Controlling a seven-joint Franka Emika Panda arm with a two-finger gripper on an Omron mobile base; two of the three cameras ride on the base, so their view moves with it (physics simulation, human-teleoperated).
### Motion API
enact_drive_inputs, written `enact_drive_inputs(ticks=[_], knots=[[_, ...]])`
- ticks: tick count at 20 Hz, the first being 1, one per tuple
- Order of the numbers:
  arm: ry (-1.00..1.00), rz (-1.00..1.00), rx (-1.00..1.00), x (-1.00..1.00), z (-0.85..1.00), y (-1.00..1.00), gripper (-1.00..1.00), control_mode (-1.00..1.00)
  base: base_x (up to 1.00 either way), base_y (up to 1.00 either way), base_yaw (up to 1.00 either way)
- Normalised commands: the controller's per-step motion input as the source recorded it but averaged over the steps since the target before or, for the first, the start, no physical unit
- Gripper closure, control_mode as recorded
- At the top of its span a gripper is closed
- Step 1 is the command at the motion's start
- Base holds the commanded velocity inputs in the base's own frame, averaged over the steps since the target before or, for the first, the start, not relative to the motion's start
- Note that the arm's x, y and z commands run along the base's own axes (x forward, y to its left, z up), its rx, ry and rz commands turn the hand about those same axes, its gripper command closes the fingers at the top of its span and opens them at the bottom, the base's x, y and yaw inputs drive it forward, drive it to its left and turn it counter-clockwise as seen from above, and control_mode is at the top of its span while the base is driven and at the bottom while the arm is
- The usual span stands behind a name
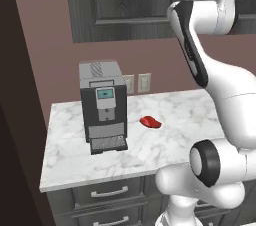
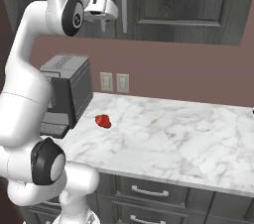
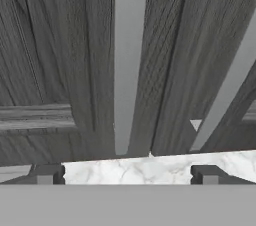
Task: Retrieve the tupperware from the cabinet, then place the raw meat into the tupperware to avoid contamination.
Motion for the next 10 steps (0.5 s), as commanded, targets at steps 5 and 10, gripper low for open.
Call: enact_drive_inputs(ticks=[5, 10], knots=[[0.0, -0.01, 0.02, 0.39, 0.09, 0.04, -1.0, -1.0, 0.0, 0.0, 0.0], [0.0, 0.0, 0.01, 0.41, 0.0, -0.05, -1.0, -1.0, 0.0, 0.0, 0.0]])
